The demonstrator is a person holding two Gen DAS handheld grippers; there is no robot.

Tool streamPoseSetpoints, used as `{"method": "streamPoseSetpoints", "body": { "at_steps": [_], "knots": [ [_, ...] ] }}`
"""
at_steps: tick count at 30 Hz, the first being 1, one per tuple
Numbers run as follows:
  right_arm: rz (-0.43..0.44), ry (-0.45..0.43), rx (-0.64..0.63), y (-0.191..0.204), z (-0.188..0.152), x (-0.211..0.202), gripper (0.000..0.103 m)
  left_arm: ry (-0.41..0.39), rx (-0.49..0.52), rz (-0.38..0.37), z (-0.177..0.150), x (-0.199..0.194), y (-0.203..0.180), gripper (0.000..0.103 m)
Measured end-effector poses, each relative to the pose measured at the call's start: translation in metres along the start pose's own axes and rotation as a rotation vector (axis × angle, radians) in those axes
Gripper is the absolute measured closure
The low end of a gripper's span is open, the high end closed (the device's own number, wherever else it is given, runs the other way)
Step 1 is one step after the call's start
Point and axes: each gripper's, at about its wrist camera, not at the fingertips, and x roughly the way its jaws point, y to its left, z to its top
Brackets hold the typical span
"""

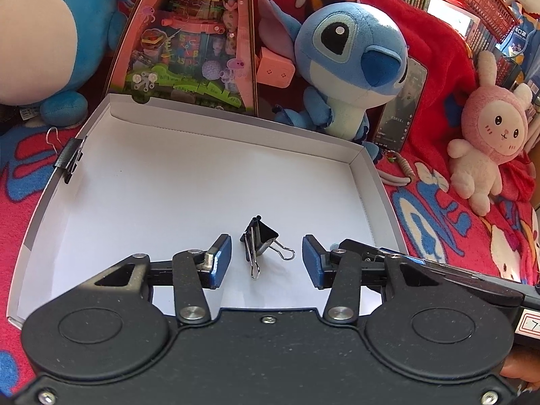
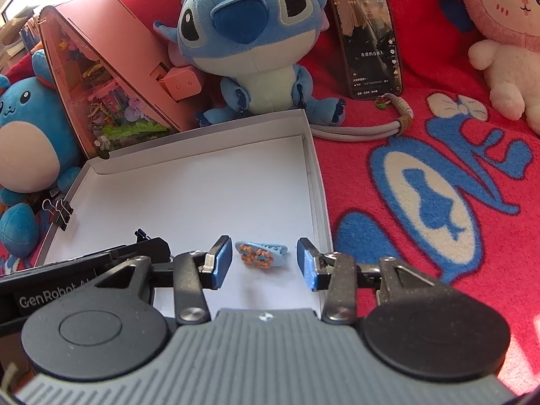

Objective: Organize rigid objects
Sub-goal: 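Open the left tool to drop the clip while the right tool releases the eraser, then withdraw both open tools from the box back toward the remaining items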

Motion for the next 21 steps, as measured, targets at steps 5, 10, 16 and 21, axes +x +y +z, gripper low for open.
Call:
{"method": "streamPoseSetpoints", "body": {
  "at_steps": [5, 10, 16, 21],
  "knots": [
    [0.016, -0.008, -0.008, 0.000, -0.003, -0.007, 0.040, -0.025, 0.017, 0.027, -0.002, -0.011, 0.003, 0.037],
    [0.011, -0.044, -0.047, 0.002, -0.008, -0.019, 0.029, -0.081, 0.048, 0.039, -0.008, -0.031, 0.006, 0.019],
    [0.026, -0.083, -0.083, 0.004, -0.016, -0.035, 0.022, -0.133, 0.095, 0.041, -0.019, -0.056, 0.003, 0.016],
    [0.037, -0.118, -0.106, 0.006, -0.024, -0.048, 0.017, -0.187, 0.143, 0.057, -0.029, -0.073, 0.002, 0.011]
  ]
}}
